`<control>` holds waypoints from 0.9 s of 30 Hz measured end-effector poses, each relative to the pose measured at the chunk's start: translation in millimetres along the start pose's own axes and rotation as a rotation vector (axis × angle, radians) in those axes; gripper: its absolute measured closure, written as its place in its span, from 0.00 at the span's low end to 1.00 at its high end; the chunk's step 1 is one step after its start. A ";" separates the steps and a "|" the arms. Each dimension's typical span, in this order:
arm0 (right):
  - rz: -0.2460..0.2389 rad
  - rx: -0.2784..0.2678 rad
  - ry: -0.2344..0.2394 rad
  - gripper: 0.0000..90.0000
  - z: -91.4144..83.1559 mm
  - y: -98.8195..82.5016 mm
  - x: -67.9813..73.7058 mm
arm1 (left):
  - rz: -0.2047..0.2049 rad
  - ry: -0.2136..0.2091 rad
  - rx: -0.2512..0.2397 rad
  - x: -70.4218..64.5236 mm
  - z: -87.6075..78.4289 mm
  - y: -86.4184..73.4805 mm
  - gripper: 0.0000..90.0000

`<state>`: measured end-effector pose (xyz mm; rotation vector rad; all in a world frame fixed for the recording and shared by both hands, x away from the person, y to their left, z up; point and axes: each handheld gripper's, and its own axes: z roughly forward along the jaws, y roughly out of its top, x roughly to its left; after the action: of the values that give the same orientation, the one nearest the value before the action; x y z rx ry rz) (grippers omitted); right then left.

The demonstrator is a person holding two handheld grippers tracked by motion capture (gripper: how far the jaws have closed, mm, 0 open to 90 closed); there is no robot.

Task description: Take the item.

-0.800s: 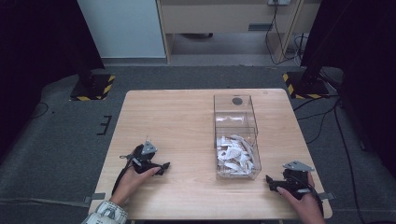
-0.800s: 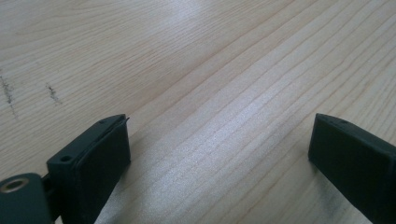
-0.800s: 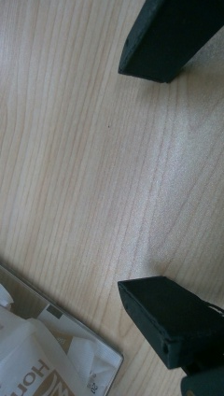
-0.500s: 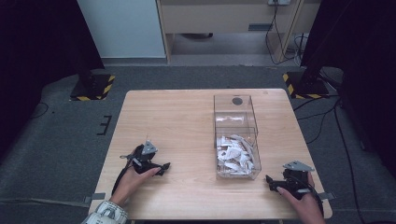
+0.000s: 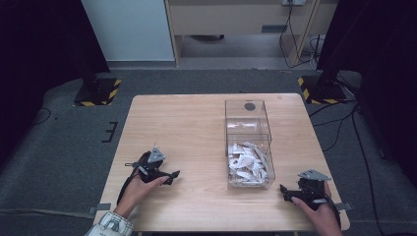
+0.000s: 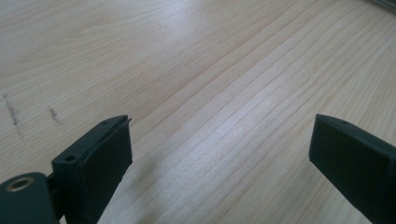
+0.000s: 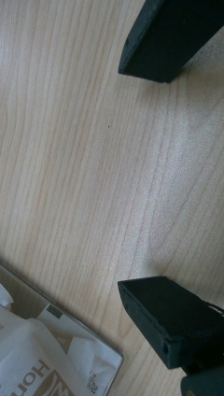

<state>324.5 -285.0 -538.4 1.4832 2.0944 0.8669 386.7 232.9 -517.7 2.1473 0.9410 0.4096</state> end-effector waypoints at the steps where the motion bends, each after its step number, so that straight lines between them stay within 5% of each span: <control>1: 0.001 0.000 0.000 0.01 0.0 0.0 0.0 | 0.004 -0.006 -0.008 -2.1 -1.4 2.4 0.06; 27: 0.000 0.000 0.000 0.01 0.0 0.0 0.0 | 0.110 -0.079 -0.050 -29.1 -2.4 46.8 0.06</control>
<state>324.5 -285.0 -538.4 1.4835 2.0942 0.8670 388.9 191.5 -481.3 2.1589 0.7636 0.3943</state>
